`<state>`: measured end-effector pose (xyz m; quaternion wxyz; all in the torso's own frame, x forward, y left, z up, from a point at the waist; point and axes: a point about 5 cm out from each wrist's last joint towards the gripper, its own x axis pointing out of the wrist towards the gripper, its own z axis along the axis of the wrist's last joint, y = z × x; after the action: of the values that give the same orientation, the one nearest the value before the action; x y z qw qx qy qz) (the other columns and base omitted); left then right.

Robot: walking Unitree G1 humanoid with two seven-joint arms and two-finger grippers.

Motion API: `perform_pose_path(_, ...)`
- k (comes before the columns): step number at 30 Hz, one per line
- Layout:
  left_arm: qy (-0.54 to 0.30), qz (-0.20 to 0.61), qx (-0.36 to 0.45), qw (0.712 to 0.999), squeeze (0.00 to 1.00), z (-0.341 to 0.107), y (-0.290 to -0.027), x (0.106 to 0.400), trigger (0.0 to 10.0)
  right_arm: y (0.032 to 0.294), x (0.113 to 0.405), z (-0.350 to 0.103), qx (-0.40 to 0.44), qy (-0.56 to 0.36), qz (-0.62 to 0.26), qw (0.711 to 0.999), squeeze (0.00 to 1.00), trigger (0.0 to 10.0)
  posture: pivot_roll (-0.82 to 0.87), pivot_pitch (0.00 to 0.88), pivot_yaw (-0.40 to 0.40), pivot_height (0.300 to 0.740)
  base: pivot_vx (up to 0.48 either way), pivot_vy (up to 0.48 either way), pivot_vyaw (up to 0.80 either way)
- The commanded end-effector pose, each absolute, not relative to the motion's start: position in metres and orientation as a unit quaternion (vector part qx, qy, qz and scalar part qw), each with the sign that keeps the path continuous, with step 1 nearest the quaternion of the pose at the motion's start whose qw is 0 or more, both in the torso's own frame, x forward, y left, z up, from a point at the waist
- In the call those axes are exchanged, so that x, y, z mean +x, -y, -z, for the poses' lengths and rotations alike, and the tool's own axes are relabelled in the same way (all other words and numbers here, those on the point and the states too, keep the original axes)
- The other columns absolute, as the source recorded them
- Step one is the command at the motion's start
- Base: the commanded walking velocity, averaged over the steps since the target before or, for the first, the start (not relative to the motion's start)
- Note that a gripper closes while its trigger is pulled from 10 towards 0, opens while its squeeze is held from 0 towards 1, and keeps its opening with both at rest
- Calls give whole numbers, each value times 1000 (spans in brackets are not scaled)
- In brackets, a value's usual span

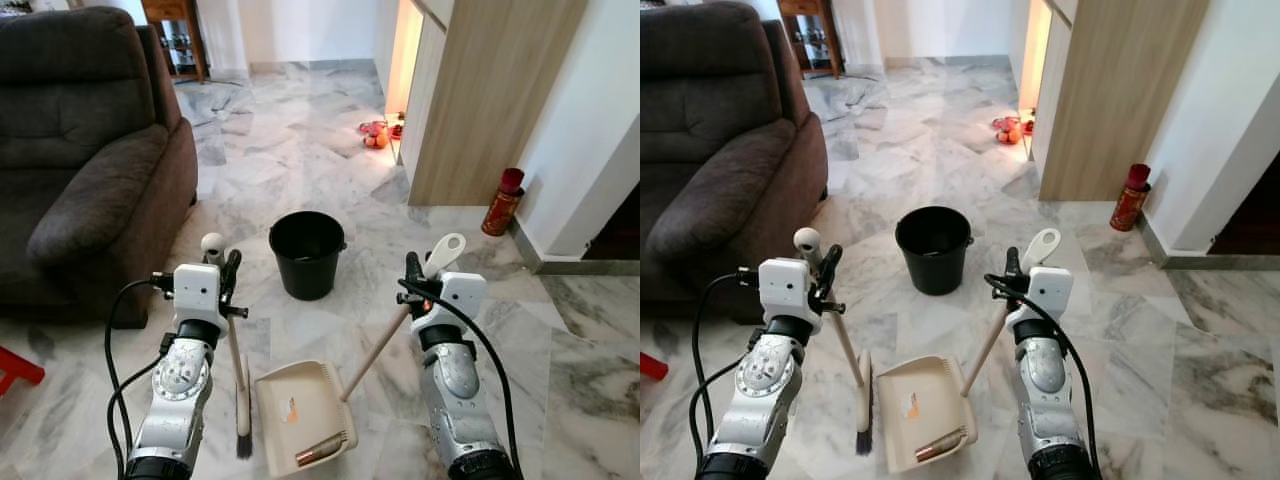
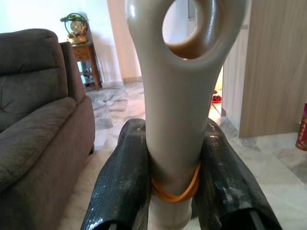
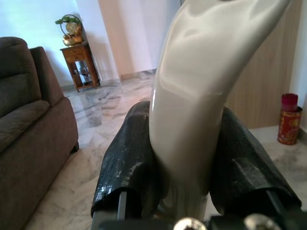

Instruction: Sweep floor

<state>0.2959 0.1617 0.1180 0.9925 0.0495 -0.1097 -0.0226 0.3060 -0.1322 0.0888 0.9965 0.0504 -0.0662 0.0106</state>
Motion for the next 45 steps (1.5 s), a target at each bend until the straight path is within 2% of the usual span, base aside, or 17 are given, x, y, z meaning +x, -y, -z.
perform_pose_path(1,118,21,58,991,0,-123,-162,298,10000,130,310,-98,49,83,-15,995,0,10000,88,0,37,740,352,0,0)
perform_pose_path(6,117,22,62,991,0,-122,-162,298,10000,130,310,-99,46,87,-18,995,0,10000,88,0,36,740,361,0,0)
perform_pose_path(11,117,21,62,991,0,-122,-162,298,10000,129,310,-98,52,83,-20,995,0,10000,91,2,35,740,374,0,688)
perform_pose_path(45,118,14,65,991,0,-123,-165,298,10000,125,310,-96,53,75,-34,995,0,10000,98,11,31,740,375,0,41)
